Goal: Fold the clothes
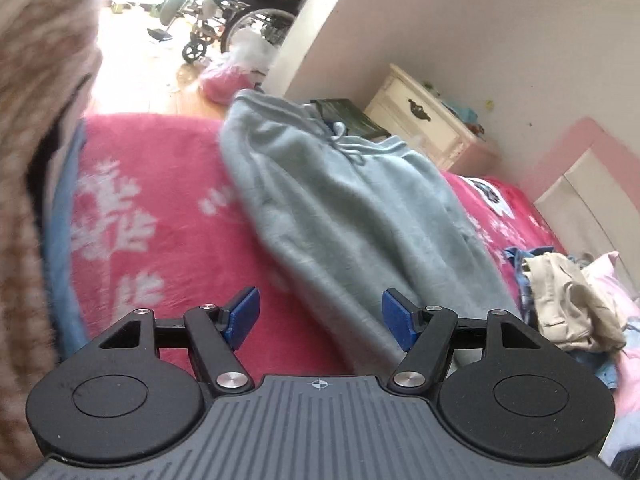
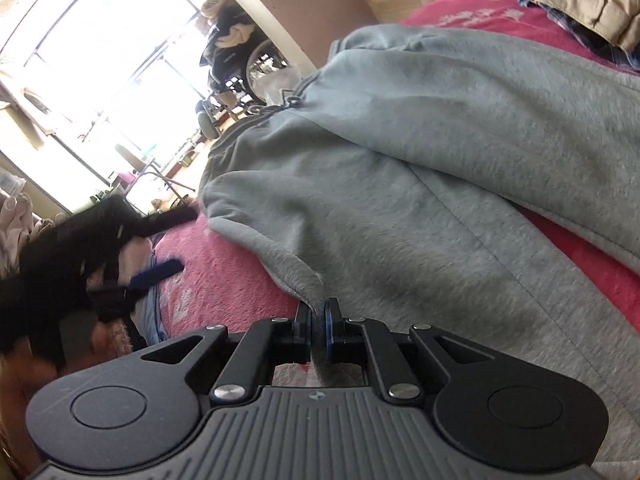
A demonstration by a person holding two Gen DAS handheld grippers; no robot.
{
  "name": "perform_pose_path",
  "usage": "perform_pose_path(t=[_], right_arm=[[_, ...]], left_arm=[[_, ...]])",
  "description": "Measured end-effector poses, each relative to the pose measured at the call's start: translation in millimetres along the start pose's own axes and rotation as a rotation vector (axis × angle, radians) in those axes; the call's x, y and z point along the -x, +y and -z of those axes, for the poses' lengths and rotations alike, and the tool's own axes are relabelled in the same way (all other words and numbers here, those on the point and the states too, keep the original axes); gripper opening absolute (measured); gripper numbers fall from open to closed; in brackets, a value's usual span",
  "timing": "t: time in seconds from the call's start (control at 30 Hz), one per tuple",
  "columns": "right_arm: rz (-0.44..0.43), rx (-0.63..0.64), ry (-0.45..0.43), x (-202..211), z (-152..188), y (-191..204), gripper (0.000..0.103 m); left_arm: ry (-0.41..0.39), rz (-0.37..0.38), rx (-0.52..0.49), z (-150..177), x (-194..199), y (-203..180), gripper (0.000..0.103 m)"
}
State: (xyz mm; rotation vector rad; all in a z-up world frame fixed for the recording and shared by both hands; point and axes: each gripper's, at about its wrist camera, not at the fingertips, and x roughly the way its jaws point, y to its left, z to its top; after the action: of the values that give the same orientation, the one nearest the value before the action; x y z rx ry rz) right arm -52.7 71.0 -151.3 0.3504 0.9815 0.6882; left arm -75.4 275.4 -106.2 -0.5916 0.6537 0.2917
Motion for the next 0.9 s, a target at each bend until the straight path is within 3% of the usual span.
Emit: perform_pose_path(t=[0.13, 0.27, 0.33, 0.43, 0.5, 0.7, 0.9], right_arm=[[-0.025, -0.018, -0.041, 3.0, 7.8, -2.3, 0.007], [-0.047, -0.01, -0.075, 7.8, 12.0, -2.8, 0.007], [-0.046, 0.023, -0.08, 8.2, 10.7, -0.4, 0.007], [-0.058, 0.041, -0.089, 9.9, 8.4, -0.1, 0.007], [-0.068, 0.055, -0.089, 11.4, 8.6, -1.3, 0.007], [-0.09, 0.092, -0.083, 15.0, 12.3, 0.5, 0.007], [-0.069, 0.154, -0.079, 15.3, 17.1, 11.2, 0.007]], left_arm=[[-0.031, -0.091, -0.14, -7.4, -14.2, -31.4, 0.068], [-0.07, -0.252, -0.123, -34.4, -31.9, -18.4, 0.068], [-0.016, -0.292, -0.05, -51.2, -45.2, -1.7, 0.068], [0.102, -0.297, 0.099, -70.4, -66.0, 27.1, 0.068], [0.125, -0.316, 0.125, -77.9, -76.7, 35.2, 0.068], [0.114, -0.327, 0.171, -104.5, -102.7, 44.8, 0.068], [0.075, -0.35, 0.174, -131.4, -130.4, 56.4, 0.054]])
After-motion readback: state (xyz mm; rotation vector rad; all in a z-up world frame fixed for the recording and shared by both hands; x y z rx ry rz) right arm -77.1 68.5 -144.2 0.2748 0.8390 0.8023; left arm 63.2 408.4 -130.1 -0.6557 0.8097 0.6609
